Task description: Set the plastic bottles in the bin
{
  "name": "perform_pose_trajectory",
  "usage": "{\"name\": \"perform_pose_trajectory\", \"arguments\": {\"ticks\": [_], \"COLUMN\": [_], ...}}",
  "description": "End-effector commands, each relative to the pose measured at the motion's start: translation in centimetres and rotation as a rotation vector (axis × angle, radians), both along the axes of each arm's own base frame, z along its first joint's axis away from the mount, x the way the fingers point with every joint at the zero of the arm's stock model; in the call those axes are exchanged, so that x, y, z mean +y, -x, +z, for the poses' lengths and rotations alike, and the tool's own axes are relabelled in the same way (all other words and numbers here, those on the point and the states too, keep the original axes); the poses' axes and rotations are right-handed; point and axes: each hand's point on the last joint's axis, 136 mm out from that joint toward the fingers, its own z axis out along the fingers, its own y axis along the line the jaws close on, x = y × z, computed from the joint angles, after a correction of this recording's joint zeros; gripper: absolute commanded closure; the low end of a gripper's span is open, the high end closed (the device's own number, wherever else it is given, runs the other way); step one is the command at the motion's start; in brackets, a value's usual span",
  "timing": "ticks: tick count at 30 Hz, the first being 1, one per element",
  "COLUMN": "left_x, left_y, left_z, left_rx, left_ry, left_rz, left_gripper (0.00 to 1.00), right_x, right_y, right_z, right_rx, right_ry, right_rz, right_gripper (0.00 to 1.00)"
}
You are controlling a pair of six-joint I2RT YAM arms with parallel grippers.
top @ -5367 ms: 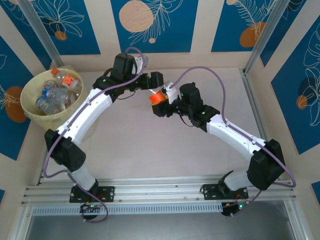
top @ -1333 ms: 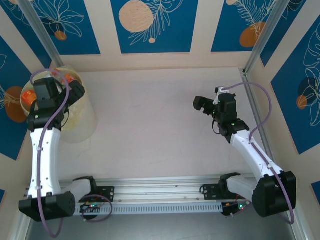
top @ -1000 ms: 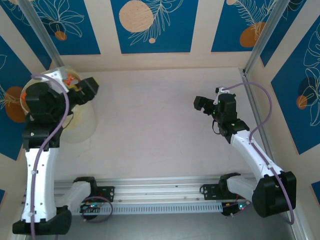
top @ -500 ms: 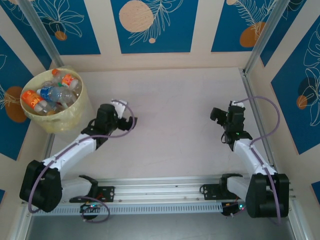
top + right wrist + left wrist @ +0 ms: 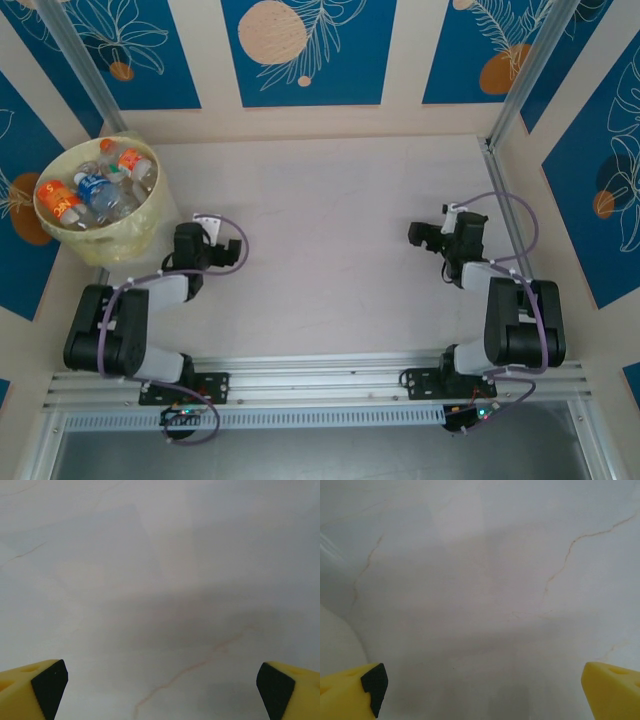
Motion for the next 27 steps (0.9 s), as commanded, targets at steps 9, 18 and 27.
{"name": "perform_pose_trajectory", "arguments": {"ticks": [9, 18, 27], "left_x": [2.8, 3.3, 2.9], "left_y": [-1.7, -1.5, -1.6], "left_z": [1.7, 1.8, 1.7], "left_rx": [-0.216, -0.219, -0.209], "left_ry": [0.035, 0.027, 0.031], "left_rz": [0.136, 0.176, 0.147], "left_gripper": [0.0, 0.0, 0.0], "right_x": [4.3, 2.5, 2.5], "right_y": [-0.4, -1.5, -1.5], "right_z": [2.1, 1.2, 1.3], "right_rx": [-0.302, -0.223, -0.223], "right_ry": [0.107, 0.07, 0.071], "right_rz": [0.163, 0.073, 0.073], "right_gripper": [0.01, 0.01, 0.01]}}
